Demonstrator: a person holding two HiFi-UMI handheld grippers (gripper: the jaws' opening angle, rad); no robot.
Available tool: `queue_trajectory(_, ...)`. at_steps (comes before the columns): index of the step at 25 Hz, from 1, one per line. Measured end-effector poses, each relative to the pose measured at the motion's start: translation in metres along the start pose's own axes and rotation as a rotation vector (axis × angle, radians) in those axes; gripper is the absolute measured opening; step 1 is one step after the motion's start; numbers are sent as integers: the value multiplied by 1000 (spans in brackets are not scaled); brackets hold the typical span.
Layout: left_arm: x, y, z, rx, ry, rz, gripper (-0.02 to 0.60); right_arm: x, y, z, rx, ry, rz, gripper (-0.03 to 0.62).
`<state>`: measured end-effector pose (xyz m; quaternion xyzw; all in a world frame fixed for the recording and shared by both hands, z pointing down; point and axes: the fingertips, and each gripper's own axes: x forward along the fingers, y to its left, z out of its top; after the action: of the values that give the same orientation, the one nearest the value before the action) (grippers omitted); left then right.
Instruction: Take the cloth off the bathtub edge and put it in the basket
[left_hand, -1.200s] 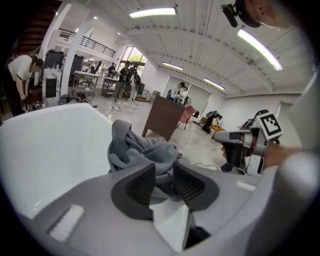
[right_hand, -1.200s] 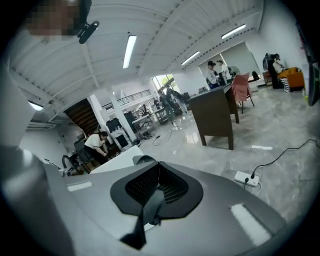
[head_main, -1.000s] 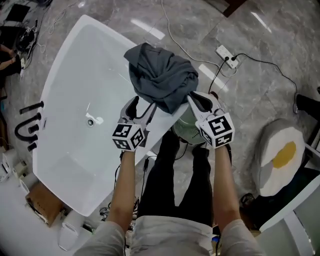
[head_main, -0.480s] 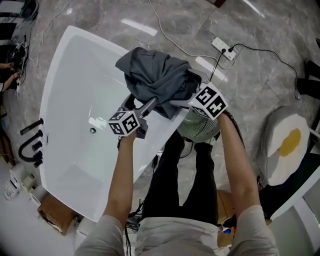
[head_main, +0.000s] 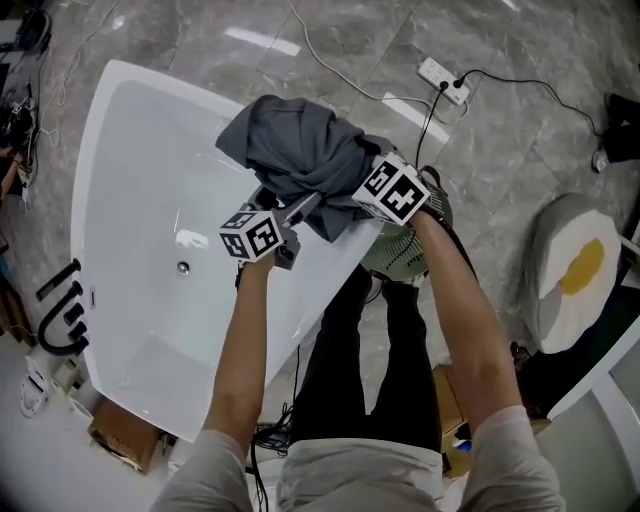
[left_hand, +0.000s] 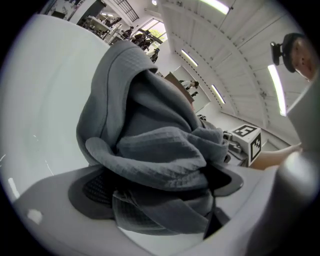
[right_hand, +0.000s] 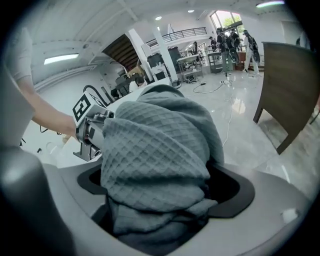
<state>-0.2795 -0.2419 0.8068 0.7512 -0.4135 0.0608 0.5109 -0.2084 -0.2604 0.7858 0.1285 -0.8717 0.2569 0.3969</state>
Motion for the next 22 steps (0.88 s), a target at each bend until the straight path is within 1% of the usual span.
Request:
queue_trajectory(2,4,1,2,9,7,-6,598,2,1,1,-23,15,9,553)
queue_trajectory(4,6,0,3,15,-1,-6,591,1,5,3,-55,33,11,483)
queue_trajectory(5,6,-1,3,18,-9,-5,575,1,7,3,-73,40,3,448)
queue_trajectory(7,6,-4,2,22,-25,-6,534,0,8,2,-89,43,-26,420)
queue_trajectory(10,2,-11,3,20,-43,-12,456,0,8,2,-89,35,-84,400)
queue_trajectory(15,-5,-25,3,37,-66,-8,293,-9,7,3,-109,16,-200,362)
queue_trajectory(16,-6,-28,4,42,-70,-4,269,-11,8,3,-113,12,-222,351)
queue_trajectory(19,-10,-37,6,58,-79,24,237,-19,10,6,-138,3,-273,320)
queue_trajectory(22,-11,-48,9,65,-103,48,214,-29,12,8,-147,-13,-306,290)
